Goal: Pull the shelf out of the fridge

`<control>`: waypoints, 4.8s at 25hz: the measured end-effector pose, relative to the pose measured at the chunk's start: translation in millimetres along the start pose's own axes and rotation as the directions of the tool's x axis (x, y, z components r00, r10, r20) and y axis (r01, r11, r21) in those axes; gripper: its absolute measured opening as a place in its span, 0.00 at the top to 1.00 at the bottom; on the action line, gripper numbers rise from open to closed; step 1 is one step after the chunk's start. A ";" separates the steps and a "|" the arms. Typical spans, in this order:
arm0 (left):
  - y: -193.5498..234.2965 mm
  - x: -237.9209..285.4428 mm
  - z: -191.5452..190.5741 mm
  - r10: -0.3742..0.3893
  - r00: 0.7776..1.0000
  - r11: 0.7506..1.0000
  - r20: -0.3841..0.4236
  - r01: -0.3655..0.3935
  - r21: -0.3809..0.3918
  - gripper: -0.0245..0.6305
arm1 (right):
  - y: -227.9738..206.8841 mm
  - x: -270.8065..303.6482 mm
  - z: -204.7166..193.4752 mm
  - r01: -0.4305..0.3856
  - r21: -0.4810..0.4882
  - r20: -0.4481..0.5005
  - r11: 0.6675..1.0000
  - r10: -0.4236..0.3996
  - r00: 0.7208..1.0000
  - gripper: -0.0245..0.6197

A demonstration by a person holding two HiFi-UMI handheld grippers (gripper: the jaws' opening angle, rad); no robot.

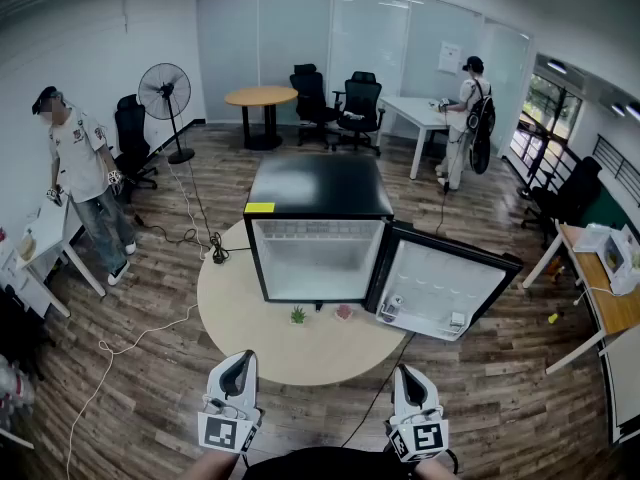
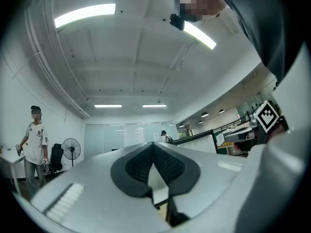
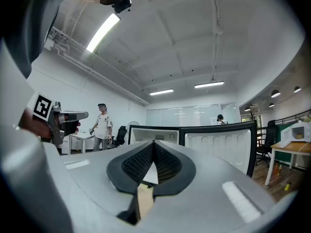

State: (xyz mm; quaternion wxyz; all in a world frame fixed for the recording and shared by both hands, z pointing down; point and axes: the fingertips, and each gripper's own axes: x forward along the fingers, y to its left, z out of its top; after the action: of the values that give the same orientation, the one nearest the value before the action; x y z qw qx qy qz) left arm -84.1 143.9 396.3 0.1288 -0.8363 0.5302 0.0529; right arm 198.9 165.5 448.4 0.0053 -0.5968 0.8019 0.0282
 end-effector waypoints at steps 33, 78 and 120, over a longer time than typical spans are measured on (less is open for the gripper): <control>-52.0 13.8 -2.7 0.053 0.999 0.996 -0.014 -0.052 0.070 0.97 | -29.2 -15.2 -15.5 -0.109 0.106 0.059 0.988 0.104 0.993 0.95; 95.5 277.7 -172.8 -0.212 0.972 0.968 -0.101 0.195 -0.158 0.97 | -20.2 342.0 -63.5 -0.076 0.304 -0.073 0.949 0.103 0.992 0.21; 108.1 309.3 -201.0 -0.146 0.967 0.987 -0.209 0.129 -0.096 0.97 | -53.1 500.6 -157.9 0.043 0.984 -0.066 0.172 0.132 0.989 0.70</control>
State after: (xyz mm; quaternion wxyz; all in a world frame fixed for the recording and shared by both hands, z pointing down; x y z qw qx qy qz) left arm -57.5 -224.4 502.7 0.0399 -0.8764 0.4792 -0.0253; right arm 109.7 -336.9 582.8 0.3323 -0.4302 0.6474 -0.5341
